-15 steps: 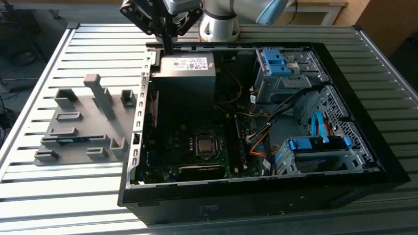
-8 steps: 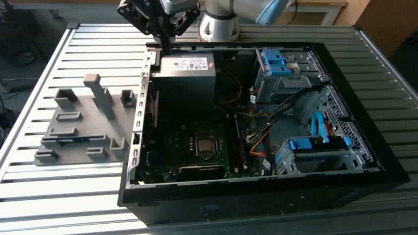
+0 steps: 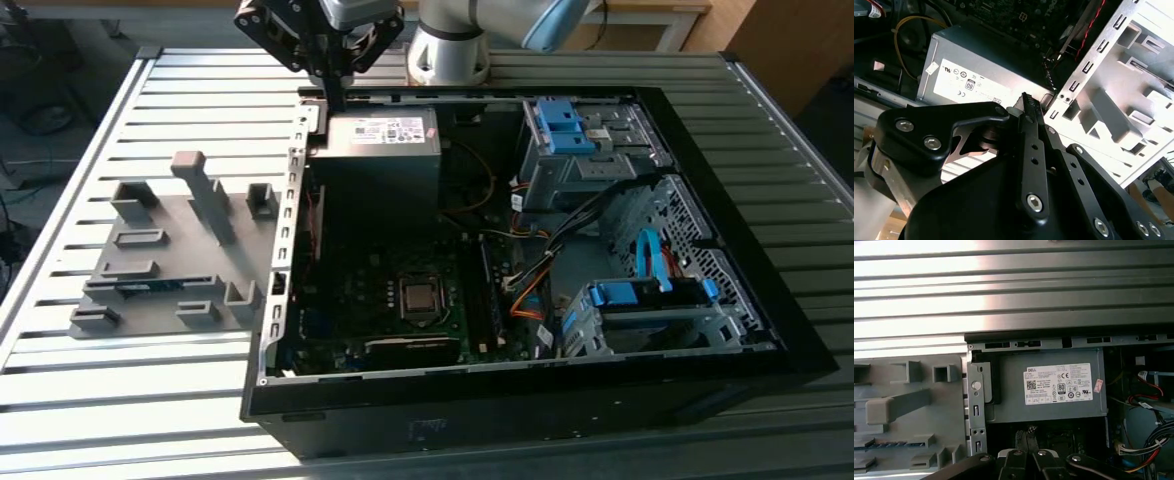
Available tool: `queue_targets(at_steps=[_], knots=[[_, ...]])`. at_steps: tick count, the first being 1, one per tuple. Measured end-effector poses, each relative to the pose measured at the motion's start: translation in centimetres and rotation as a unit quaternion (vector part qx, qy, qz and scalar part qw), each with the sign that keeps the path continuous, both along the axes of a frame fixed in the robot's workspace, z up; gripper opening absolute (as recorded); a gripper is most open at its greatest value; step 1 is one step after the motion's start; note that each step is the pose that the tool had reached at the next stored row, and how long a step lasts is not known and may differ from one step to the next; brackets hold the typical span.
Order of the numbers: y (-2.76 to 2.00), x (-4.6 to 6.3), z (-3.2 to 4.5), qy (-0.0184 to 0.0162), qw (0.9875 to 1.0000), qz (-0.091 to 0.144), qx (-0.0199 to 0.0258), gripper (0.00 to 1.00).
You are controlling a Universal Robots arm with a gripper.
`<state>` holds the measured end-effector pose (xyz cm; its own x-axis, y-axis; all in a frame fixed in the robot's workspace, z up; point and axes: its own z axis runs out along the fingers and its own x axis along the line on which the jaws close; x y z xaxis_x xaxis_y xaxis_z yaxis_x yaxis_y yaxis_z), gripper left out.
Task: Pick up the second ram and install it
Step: 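Reach for the second ram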
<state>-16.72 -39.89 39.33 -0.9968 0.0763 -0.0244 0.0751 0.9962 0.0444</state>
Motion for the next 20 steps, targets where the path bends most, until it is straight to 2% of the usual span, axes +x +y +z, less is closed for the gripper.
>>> queue_targets(at_steps=[20], knots=[[0.0, -0.83, -0.01, 0.0, 1.0, 0.0, 0.0, 0.11]])
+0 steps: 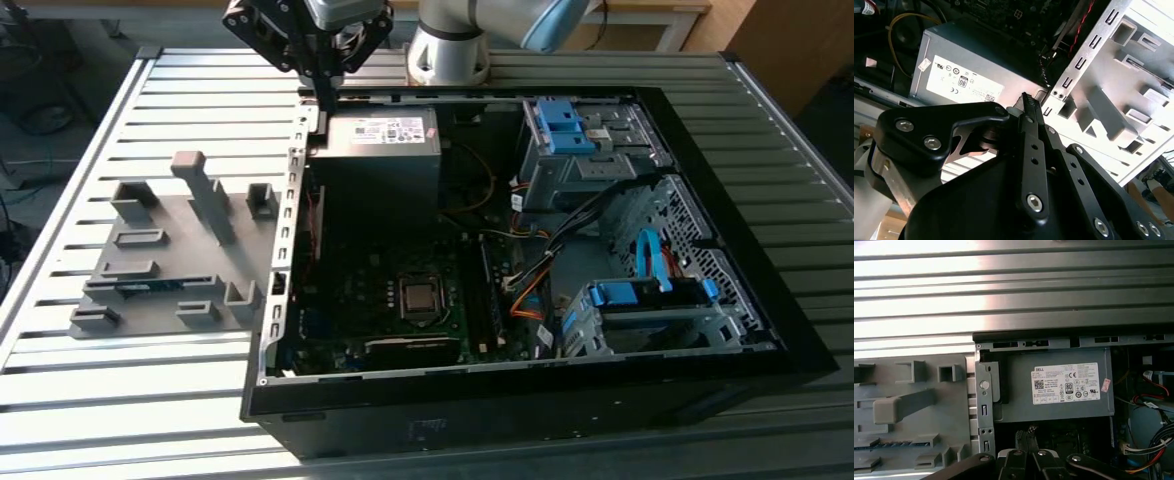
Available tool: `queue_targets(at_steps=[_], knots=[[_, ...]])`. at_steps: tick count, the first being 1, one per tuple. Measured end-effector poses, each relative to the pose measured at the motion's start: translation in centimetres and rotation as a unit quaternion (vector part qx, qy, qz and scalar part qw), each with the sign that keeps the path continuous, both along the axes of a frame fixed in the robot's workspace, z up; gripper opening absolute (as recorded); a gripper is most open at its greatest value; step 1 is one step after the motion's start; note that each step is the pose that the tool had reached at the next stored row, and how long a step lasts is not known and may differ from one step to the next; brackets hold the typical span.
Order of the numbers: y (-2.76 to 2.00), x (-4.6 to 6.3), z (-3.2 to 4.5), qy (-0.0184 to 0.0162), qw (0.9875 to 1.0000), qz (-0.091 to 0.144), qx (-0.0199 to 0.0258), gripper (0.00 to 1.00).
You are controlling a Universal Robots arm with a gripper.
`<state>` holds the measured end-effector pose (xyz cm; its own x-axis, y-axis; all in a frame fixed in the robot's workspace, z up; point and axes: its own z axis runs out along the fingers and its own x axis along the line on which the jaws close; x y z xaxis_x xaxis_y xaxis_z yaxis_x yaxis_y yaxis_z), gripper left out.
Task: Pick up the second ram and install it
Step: 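Reach for the second ram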
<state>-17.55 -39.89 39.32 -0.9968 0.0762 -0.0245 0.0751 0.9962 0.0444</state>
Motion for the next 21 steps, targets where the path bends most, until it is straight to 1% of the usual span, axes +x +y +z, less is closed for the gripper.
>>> queue_targets(at_steps=[21], knots=[[0.0, -0.85, -0.01, 0.0, 1.0, 0.0, 0.0, 0.11]])
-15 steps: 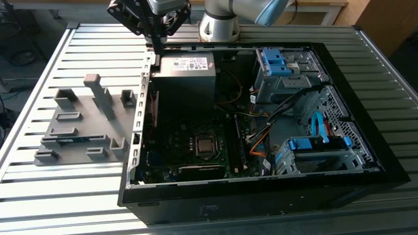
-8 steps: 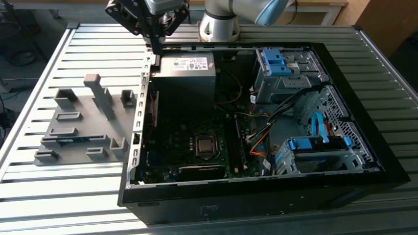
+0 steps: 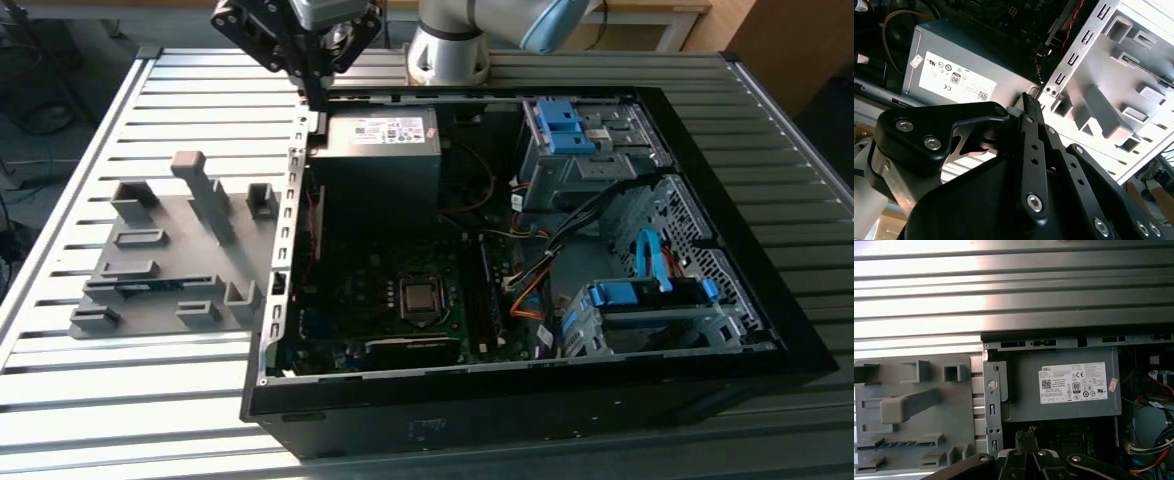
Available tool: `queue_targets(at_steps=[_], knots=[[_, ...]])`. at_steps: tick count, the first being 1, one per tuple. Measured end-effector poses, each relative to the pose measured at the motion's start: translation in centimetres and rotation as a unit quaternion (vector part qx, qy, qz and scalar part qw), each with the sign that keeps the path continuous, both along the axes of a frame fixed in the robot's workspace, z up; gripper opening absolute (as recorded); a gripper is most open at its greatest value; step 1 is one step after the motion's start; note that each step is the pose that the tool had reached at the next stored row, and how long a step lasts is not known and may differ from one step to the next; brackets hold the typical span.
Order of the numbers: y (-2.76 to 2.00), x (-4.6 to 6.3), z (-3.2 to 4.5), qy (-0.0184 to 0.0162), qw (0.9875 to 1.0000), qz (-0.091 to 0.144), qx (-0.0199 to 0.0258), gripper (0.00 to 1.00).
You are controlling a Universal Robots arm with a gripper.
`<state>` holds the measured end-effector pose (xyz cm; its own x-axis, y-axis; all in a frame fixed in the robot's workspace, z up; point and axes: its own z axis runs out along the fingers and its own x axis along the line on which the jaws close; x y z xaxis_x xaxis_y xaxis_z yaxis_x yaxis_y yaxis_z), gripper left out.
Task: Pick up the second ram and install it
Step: 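Reach for the second ram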
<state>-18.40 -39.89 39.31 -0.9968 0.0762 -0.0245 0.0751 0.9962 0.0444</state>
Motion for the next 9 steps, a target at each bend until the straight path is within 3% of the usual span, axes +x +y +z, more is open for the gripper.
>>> queue_targets(at_steps=[9], knots=[[0.0, -0.37, 0.0, 0.0, 1.0, 0.0, 0.0, 0.11]])
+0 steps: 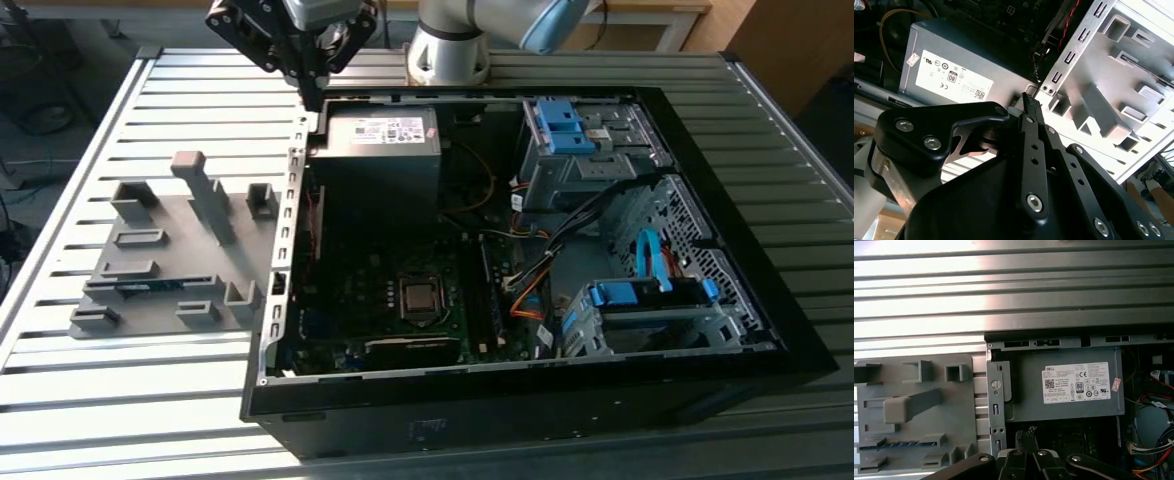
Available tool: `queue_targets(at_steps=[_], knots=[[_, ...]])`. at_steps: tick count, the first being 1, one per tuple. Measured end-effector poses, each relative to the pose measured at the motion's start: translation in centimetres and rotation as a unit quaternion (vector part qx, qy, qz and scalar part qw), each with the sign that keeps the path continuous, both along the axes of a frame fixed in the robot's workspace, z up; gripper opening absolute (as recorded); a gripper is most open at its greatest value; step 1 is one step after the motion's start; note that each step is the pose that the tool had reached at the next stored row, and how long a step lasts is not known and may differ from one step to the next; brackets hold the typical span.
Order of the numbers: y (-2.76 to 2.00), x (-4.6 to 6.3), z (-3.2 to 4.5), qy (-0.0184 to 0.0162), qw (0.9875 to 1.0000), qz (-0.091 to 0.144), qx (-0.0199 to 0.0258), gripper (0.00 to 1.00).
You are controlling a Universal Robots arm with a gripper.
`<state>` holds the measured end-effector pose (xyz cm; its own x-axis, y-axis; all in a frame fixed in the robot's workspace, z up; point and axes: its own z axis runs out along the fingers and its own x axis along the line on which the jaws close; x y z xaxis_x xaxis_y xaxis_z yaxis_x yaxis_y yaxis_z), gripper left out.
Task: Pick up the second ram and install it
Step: 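Reach for the second ram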
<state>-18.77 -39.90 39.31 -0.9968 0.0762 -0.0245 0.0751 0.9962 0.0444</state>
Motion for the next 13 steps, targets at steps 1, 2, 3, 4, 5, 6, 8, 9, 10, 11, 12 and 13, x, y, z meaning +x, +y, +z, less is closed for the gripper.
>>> queue_targets(at_steps=[1, 2, 3, 4, 5, 6, 8, 9, 10, 11, 12, 13], knots=[[0.0, -0.04, 0.0, 0.0, 1.0, 0.0, 0.0, 0.11], [0.0, -0.08, 0.0, 0.0, 1.0, 0.0, 0.0, 0.11], [0.0, -0.13, 0.0, 0.0, 1.0, 0.0, 0.0, 0.11], [0.0, -0.17, 0.0, 0.0, 1.0, 0.0, 0.0, 0.11], [0.0, -0.21, 0.0, 0.0, 1.0, 0.0, 0.0, 0.11], [0.0, -0.24, 0.0, 0.0, 1.0, 0.0, 0.0, 0.11], [0.0, -0.32, 0.0, 0.0, 1.0, 0.0, 0.0, 0.11], [0.0, -0.36, 0.0, 0.0, 1.0, 0.0, 0.0, 0.11], [0.0, -0.4, 0.0, 0.0, 1.0, 0.0, 0.0, 0.11], [0.0, -0.44, 0.0, 0.0, 1.0, 0.0, 0.0, 0.11], [0.0, -0.49, 0.0, 0.0, 1.0, 0.0, 0.0, 0.11], [0.0, -0.52, 0.0, 0.0, 1.0, 0.0, 0.0, 0.11]])
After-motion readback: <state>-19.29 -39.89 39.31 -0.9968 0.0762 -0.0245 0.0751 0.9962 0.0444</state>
